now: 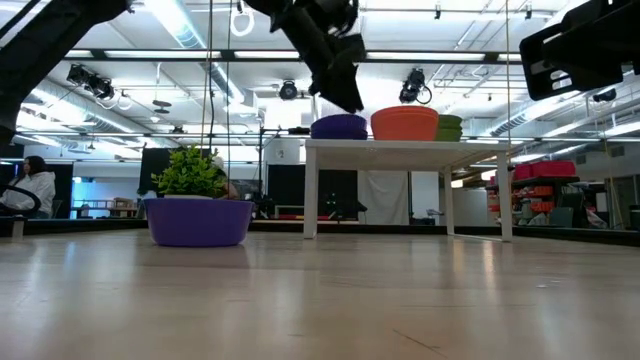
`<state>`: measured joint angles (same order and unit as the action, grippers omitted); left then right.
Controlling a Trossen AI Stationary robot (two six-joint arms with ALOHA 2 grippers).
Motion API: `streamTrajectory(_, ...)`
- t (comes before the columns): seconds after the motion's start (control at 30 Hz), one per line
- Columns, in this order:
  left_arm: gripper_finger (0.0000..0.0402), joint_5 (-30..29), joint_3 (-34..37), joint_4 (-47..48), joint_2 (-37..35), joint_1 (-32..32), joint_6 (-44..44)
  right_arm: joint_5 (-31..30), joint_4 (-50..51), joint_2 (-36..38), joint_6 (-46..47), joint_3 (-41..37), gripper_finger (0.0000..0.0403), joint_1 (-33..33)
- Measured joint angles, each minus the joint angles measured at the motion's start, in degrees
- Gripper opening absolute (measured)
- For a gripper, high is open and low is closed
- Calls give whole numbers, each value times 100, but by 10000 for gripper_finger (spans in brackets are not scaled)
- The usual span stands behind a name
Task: Pick & Place Mini bowls
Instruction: Stack the blue bowl on top of the other blue bowls on the shelf
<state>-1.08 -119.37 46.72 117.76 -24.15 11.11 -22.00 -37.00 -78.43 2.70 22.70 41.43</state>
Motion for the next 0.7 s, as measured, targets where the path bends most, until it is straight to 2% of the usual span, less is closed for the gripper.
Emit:
streamTrajectory(0.1, 186, 122, 0, -7, -170, 65, 4, 0, 62, 0, 0, 2, 113, 2)
streamTrajectory(0.2, 164, 75, -7, -12, -332, 128, 4, 0, 75, 0, 0, 2, 113, -1)
streamTrajectory(0.5, 11, -297, -9, 102, -269, 56, 7, 0, 71, 0, 76, 2, 113, -1)
streamTrajectory(0.63, 10, -578, 2, 290, -288, 166, 140, 0, 129, 0, 110, 2, 113, -1)
streamTrajectory(0.7, 6, -731, 2, 681, -392, 320, 284, 0, 193, 0, 162, 2, 113, -1)
